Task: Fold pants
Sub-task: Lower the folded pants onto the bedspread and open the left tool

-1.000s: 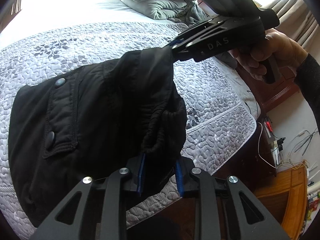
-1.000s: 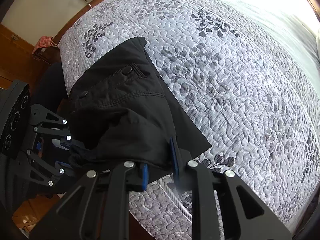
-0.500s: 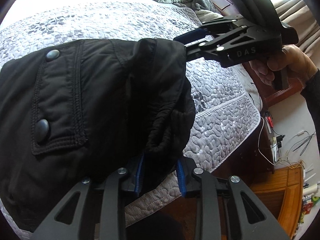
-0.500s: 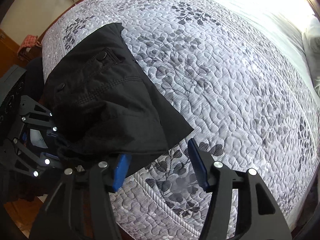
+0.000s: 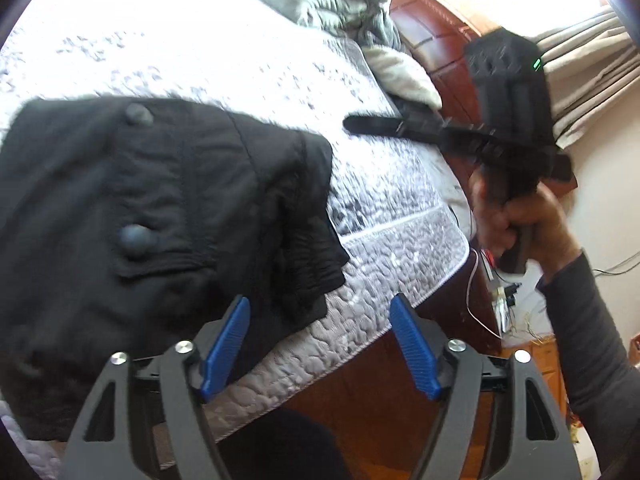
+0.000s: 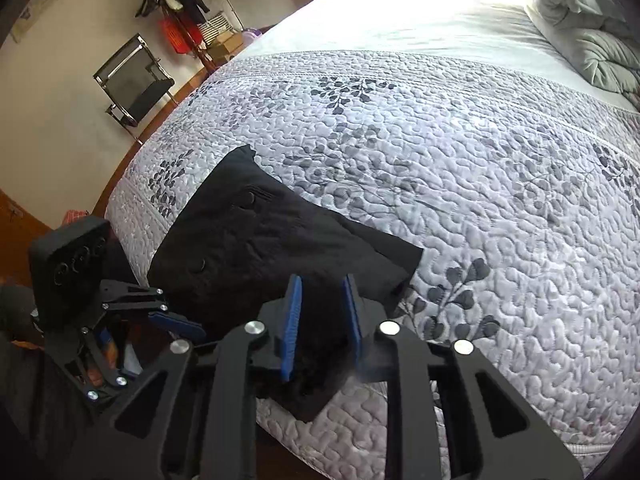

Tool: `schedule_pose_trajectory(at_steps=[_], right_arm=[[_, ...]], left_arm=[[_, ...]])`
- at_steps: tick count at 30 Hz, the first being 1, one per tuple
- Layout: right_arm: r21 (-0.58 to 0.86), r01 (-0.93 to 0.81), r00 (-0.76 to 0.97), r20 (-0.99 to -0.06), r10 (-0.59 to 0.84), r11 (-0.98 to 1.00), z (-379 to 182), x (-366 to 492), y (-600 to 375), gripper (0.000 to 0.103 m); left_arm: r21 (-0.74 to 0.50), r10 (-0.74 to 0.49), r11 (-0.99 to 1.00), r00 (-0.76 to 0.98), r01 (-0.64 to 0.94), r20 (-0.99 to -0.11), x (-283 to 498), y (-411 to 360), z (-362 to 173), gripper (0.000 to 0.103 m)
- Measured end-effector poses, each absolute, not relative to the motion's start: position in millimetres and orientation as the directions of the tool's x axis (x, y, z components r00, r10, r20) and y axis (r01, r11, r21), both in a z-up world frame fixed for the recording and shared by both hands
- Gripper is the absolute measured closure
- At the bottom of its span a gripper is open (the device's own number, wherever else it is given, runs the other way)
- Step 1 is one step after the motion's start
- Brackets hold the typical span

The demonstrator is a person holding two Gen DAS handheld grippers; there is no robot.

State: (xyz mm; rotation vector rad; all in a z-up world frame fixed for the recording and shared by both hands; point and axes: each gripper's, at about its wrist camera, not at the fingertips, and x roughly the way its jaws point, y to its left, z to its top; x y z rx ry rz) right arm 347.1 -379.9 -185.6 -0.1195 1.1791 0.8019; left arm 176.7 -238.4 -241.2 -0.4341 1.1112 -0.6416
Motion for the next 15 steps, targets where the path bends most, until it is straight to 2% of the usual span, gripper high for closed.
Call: schedule_pose_trajectory(at_steps=[3, 10, 14, 15], right_arm=[[0.324, -0.577, 0.135, -0.867, 0.479, 0.750, -211, 352, -370, 0.092], [0.295, -0.510, 0.126, -0.903, 0.410, 0.808, -268, 354, -371, 0.094], [0.298, -0.485, 0.154, -0.897, 0.415, 0.823, -261, 348, -375, 0.093], [0.302, -0.473, 0.172, -0.890, 0.423, 0.828, -253, 344, -378, 0.088]], left_arm=[[-0.571, -0.618, 0.786, 0.352, 0.237, -0.703, 176, -221, -235, 0.019], [-0.558, -0.580, 0.812, 0.332, 0.170, -0.744, 186, -191, -262, 0.019], [-0.575, -0.591, 0.804, 0.319, 0.154, -0.741, 191, -184, -265, 0.019], [-0.585, -0.600, 0.797, 0.317, 0.151, -0.735, 190, -181, -263, 0.019]])
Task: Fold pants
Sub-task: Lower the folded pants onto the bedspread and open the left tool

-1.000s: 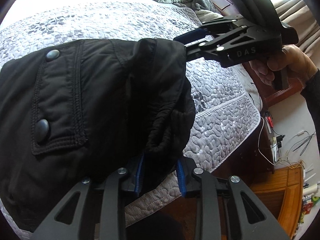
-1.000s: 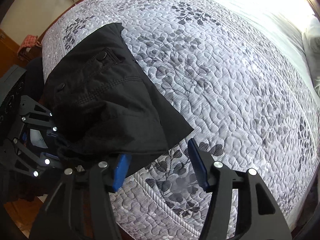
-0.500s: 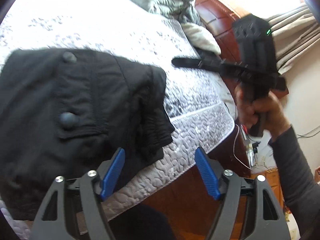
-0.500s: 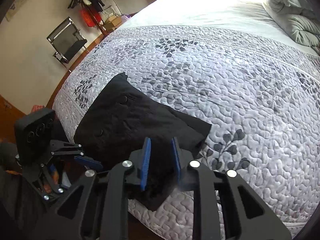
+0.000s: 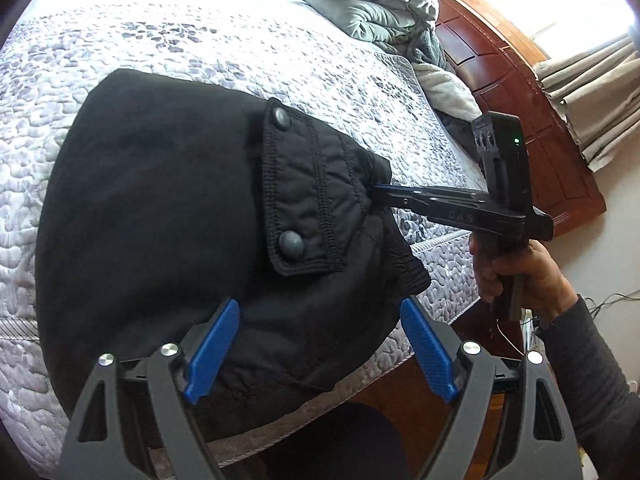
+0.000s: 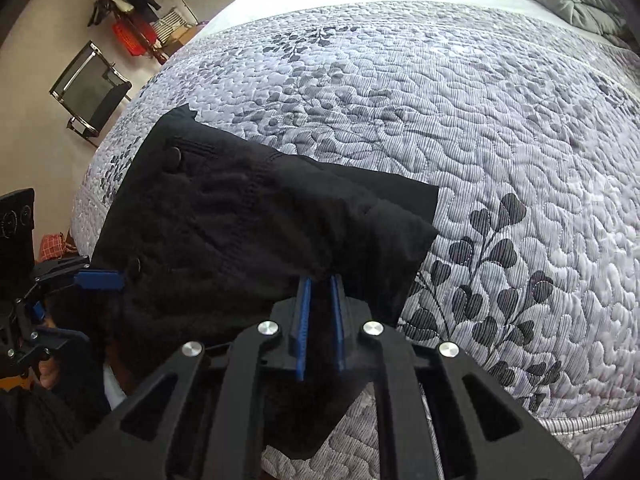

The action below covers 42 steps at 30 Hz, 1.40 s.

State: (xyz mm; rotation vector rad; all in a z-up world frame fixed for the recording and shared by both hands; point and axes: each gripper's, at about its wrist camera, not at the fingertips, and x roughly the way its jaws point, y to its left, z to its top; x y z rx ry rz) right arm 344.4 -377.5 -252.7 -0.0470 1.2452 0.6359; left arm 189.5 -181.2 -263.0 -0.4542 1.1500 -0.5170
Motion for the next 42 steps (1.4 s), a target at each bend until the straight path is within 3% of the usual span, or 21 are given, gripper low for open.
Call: schedule_pose_trajectory(at_steps=[7, 12, 18, 26, 28, 29, 30, 31, 36, 42], right_arm=[[0.299, -0.486, 0.237, -0.859, 0.453, 0.821, -211, 280, -370, 0.087], [0.277, -0.448, 0.213, -0.890, 0.403, 0.850, -240, 255, -365, 0.087], [0.284, -0.383, 0.202, -0.903, 0.380, 0.879, -270, 256, -372, 0.096], [0.292, -0.406, 0.143, -0.916, 0.376, 0.866, -268, 261, -373, 0.096], [0.329, -0.389, 0.138, -0.903, 0.407, 0.861, -259, 264, -377, 0.089], [0.323, -0.385, 0.167, -0.897, 0.409, 0.865, -249, 265, -381, 0.082], [0.310, -0.392, 0.203, -0.889, 0.410, 0.866, -237, 267, -381, 0.066], [0.301, -0.398, 0.230, -0.882, 0.412, 0.867, -228, 270, -380, 0.062], [0.277, -0.389, 0.303, -0.863, 0.405, 0.879, -210, 310, -374, 0.062], [0.314, -0.344, 0.259, -0.874, 0.410, 0.885, -243, 363, -374, 0.064]], left_arm=[[-0.574, -0.590, 0.802, 0.356, 0.163, -0.724, 180, -153, -252, 0.012], [-0.580, -0.592, 0.801, 0.333, 0.145, -0.734, 181, -140, -262, 0.012], [-0.590, -0.611, 0.790, 0.295, 0.167, -0.735, 186, -134, -274, 0.012], [-0.654, -0.682, 0.731, 0.229, 0.194, -0.695, 190, -118, -279, 0.012], [-0.649, -0.686, 0.728, 0.238, 0.223, -0.688, 188, -113, -268, 0.012], [-0.627, -0.670, 0.743, 0.254, 0.236, -0.698, 188, -111, -262, 0.012], [-0.582, -0.631, 0.776, 0.275, 0.244, -0.725, 188, -109, -255, 0.012], [-0.523, -0.580, 0.814, 0.302, 0.251, -0.757, 189, -108, -249, 0.012], [-0.330, -0.403, 0.912, 0.376, 0.243, -0.835, 205, -101, -235, 0.012], [-0.196, -0.269, 0.956, 0.392, 0.216, -0.880, 234, -87, -244, 0.011]])
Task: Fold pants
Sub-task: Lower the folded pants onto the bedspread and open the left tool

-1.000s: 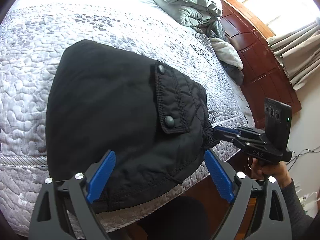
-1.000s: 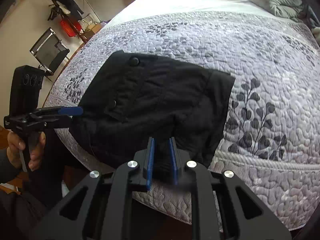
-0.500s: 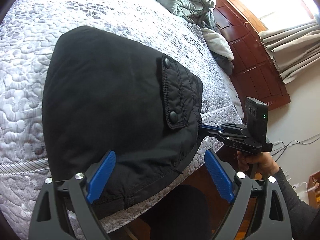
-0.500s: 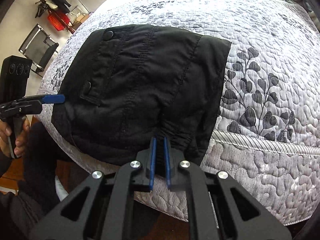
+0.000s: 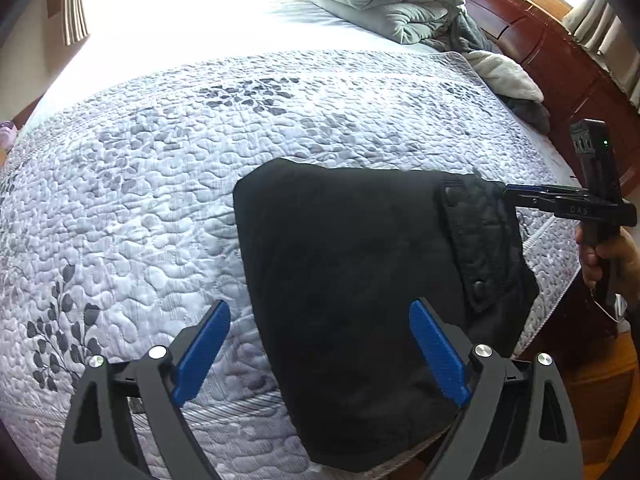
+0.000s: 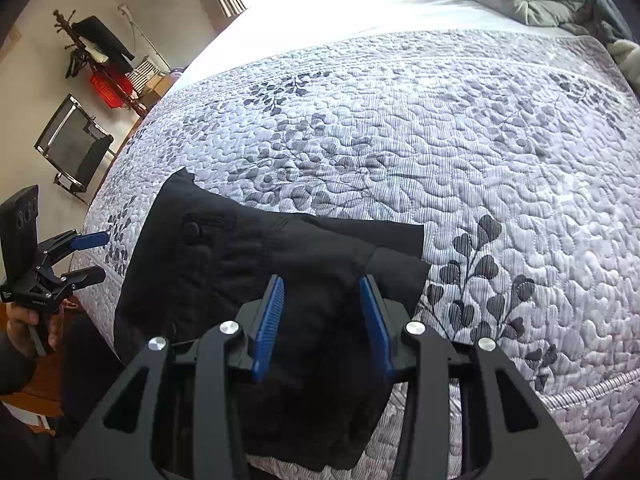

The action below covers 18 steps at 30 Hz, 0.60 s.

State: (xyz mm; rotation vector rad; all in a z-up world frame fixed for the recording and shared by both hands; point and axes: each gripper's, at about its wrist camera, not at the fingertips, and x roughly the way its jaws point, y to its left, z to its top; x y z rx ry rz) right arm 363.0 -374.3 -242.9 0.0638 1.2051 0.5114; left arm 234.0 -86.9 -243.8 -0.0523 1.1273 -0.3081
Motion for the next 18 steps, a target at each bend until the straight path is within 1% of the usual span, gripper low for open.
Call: schedule_pose_trajectory(at_steps=[3, 5, 7, 8, 10, 11, 12, 14, 15, 18], right_arm=[[0.311, -0.330, 0.224, -0.891, 0.394, 0.891, -262, 371, -375, 0.065], [0.344, -0.328, 0.209, -0.882, 0.423, 0.880, -267, 372, -376, 0.063], [0.401, -0.330, 0.196, -0.857, 0.478, 0.855, -262, 372, -379, 0.046], [0.419, -0.325, 0.201, -0.845, 0.495, 0.848, -257, 370, -383, 0.042], [0.459, -0.309, 0.204, -0.824, 0.529, 0.833, -248, 367, -393, 0.022], [0.481, -0.294, 0.196, -0.815, 0.544, 0.826, -245, 366, -399, 0.018], [0.510, -0.277, 0.182, -0.804, 0.566, 0.814, -244, 366, -406, 0.010], [0.579, -0.232, 0.143, -0.774, 0.617, 0.781, -247, 365, -419, 0.009], [0.601, -0.202, 0.123, -0.768, 0.629, 0.773, -250, 365, -426, 0.007], [0.670, -0.090, 0.042, -0.737, 0.675, 0.737, -268, 362, -447, 0.006]], left_arm=[[-0.170, -0.240, 0.963, 0.374, 0.210, -0.896, 248, -83, -253, 0.011], [-0.163, -0.229, 0.965, 0.356, 0.206, -0.906, 256, -81, -261, 0.011], [-0.171, -0.233, 0.964, 0.334, 0.206, -0.913, 263, -77, -267, 0.011], [-0.176, -0.237, 0.962, 0.325, 0.207, -0.915, 265, -76, -269, 0.011], [-0.177, -0.239, 0.961, 0.318, 0.213, -0.917, 266, -75, -271, 0.010], [-0.178, -0.242, 0.960, 0.315, 0.218, -0.918, 266, -75, -272, 0.007], [-0.194, -0.259, 0.954, 0.307, 0.227, -0.916, 267, -74, -273, 0.007], [-0.299, -0.356, 0.926, 0.269, 0.233, -0.895, 270, -65, -275, 0.007], [-0.363, -0.412, 0.906, 0.250, 0.219, -0.876, 272, -58, -277, 0.006], [-0.592, -0.611, 0.791, 0.182, 0.153, -0.770, 280, -32, -290, 0.006]])
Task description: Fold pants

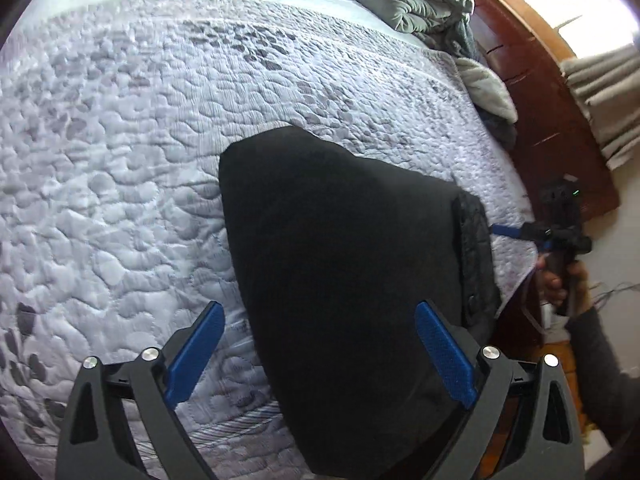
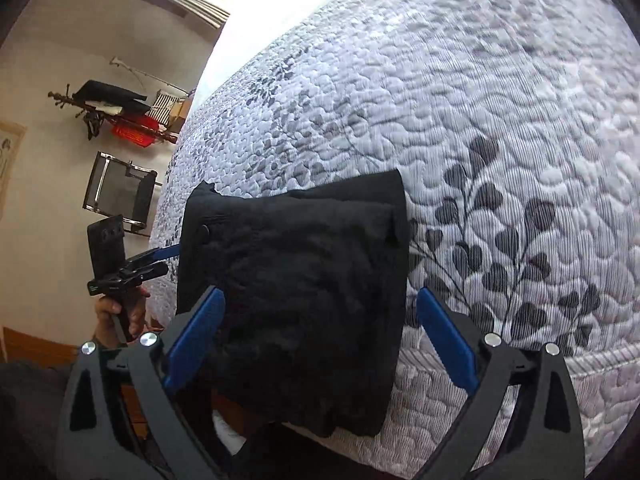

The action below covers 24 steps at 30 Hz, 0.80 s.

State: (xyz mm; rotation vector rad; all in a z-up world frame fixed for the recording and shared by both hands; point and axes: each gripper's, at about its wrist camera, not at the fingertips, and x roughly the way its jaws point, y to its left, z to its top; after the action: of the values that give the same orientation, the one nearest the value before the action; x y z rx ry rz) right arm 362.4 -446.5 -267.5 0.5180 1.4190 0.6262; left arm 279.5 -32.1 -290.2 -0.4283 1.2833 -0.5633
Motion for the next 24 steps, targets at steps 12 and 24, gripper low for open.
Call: schedule_pose_trajectory(at_steps=[12, 24], right_arm=[[0.785, 0.020, -0.071, -0.617, 0.784, 0.620, -318, 351, -459, 0.004], [0.812, 0.028, -0.141, -0.574, 0.806, 0.583, -350, 354, -427, 0.002]], left_arm=[[-0.829, -0.829, 0.558, 0.023, -0.049, -0.559, 278, -16, -358, 0.006], [-0.830, -0.831, 0.554, 0.014, -0.061, -0.556, 283, -47, -368, 0.008]])
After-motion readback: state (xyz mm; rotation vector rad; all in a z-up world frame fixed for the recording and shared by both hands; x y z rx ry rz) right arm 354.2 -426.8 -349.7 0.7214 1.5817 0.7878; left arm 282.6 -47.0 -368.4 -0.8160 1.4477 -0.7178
